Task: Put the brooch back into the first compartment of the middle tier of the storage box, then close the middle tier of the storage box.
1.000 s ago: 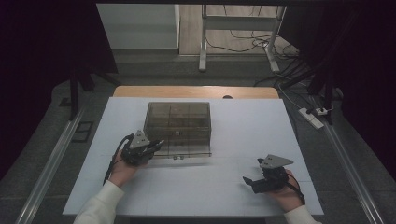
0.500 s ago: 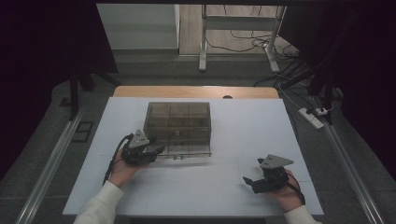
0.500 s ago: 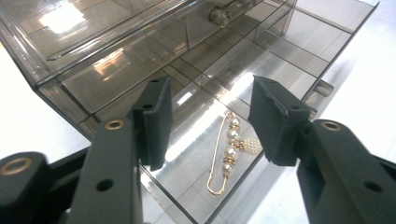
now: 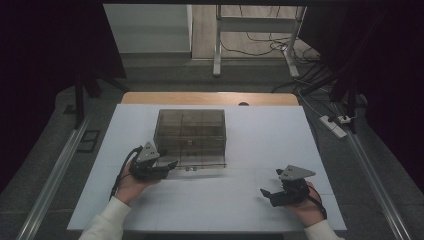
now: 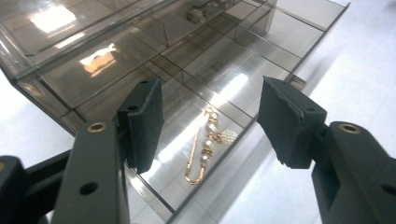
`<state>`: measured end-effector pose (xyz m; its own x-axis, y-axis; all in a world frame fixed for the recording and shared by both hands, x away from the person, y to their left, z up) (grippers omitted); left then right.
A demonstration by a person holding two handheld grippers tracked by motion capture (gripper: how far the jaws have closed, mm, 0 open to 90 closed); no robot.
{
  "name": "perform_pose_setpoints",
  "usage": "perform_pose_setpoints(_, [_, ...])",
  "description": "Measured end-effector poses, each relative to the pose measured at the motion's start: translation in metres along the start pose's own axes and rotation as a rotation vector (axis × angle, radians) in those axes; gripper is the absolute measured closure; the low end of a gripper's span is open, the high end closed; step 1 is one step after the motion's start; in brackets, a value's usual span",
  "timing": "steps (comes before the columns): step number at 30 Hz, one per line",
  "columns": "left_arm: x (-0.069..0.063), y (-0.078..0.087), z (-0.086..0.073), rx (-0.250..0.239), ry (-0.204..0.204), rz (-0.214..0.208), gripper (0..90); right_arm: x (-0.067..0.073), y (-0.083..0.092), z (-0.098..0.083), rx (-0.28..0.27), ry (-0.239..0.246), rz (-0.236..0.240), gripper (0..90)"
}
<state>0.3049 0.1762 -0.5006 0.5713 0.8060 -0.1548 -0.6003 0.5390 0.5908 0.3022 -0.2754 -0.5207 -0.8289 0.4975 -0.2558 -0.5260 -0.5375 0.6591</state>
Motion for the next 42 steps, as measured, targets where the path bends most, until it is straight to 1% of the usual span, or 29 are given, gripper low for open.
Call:
perform_pose_setpoints(4, [-0.003,0.004,-0.001,-0.006,-0.001,-0.008,39.3,0.001,0.000,0.000,-0.010,-0.006,-0.004,7.9])
perform_pose_setpoints(8, [-0.005,0.009,-0.002,-0.022,0.007,-0.018,38.5,0.001,0.003,0.000,-0.015,-0.009,-0.006,7.9])
perform_pose_setpoints(13, [-0.009,0.014,-0.004,-0.029,0.000,-0.026,37.8,0.001,0.005,0.000,-0.027,-0.012,-0.011,7.9])
perform_pose_setpoints(16, [-0.010,0.015,-0.006,-0.026,-0.003,-0.030,37.2,0.001,0.004,0.000,-0.029,-0.007,-0.013,7.9])
perform_pose_setpoints(19, [-0.009,0.015,-0.007,-0.022,0.005,-0.033,36.5,0.001,0.004,0.000,-0.026,-0.003,-0.010,7.9])
perform_pose_setpoints(22, [-0.009,0.015,-0.008,-0.022,0.009,-0.033,36.1,0.001,0.005,0.000,-0.026,-0.009,-0.010,7.9])
perform_pose_setpoints(28, [-0.015,0.018,-0.012,-0.015,0.006,-0.056,35.6,0.001,0.005,0.000,-0.025,-0.010,-0.009,7.9])
perform_pose_setpoints(34, [-0.021,0.018,-0.015,-0.004,-0.011,-0.073,35.4,0.002,0.005,-0.001,-0.025,-0.006,-0.014,7.9])
perform_pose_setpoints(42, [-0.026,0.013,-0.018,0.016,-0.031,-0.086,35.3,0.002,0.005,0.000,-0.027,-0.006,-0.016,7.9])
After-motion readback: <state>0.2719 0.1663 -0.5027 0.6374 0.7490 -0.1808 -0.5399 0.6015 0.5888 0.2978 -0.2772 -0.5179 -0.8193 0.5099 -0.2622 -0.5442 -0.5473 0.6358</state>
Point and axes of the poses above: each handheld gripper's, and its own axes: y roughly backward along the jaws, z roughly out of its top, x roughly to its left, the point moved 1 cm from there along -y, roughly forward along the jaws, and after that the axes turned 13 degrees about y, right-handed, at the moved point
